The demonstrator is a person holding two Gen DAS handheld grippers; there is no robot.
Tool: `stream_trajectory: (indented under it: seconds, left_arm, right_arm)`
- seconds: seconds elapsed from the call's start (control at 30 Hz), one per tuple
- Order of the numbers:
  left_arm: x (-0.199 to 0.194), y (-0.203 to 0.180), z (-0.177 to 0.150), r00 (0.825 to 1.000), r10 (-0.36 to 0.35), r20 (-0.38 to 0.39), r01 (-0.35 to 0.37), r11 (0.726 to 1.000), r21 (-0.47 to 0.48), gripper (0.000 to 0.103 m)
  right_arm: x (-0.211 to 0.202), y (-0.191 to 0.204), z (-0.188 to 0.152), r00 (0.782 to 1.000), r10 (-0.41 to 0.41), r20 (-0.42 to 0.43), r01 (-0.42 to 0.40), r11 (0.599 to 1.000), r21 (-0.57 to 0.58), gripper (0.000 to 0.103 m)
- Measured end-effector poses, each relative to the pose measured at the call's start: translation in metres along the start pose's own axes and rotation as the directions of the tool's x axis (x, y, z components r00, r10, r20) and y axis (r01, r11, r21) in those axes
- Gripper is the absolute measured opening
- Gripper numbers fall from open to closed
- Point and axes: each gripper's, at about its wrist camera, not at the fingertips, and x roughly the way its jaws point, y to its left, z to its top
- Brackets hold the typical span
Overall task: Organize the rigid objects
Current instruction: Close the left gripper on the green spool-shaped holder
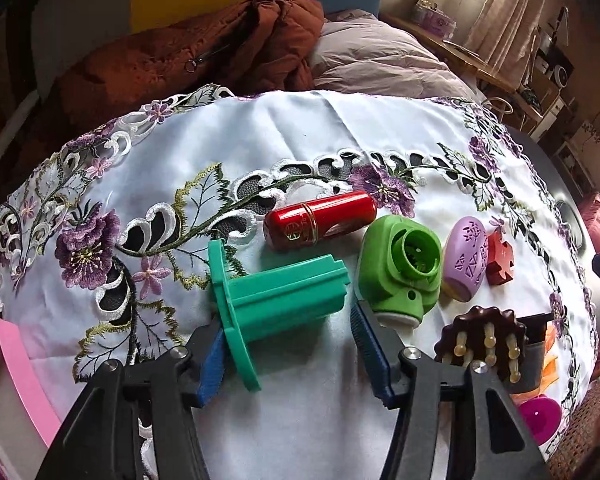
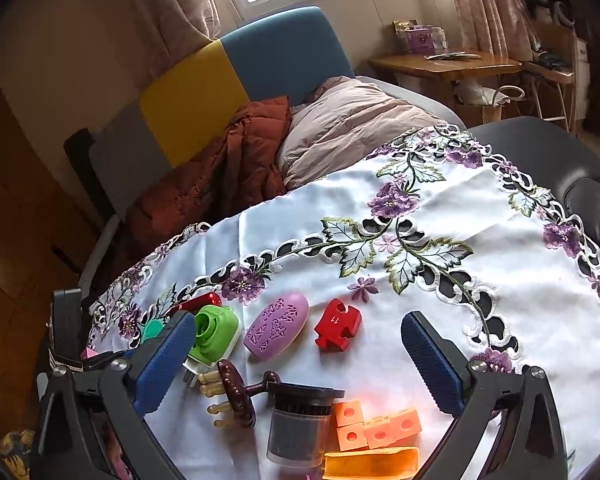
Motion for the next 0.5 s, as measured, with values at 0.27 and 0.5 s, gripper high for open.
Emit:
stream_trajectory:
  seconds: [0.27, 0.5]
  left_arm:
    - [-0.018, 0.008, -0.017, 1.0, -0.013, 0.005, 0.013, 1.0, -0.027, 0.022]
    - [-0.037, -0.005, -0.012, 0.996, 0.05, 0.07, -0.057, 0.993, 0.103, 0.036]
  right_arm:
    - [0.001, -0.016, 0.003, 1.0, 0.003, -0.011, -0.002, 0.997, 0.078, 0.103]
    - [0.002, -0.013, 0.001, 1.0, 0.003, -0.021, -0.001, 0.998, 0.07, 0.103]
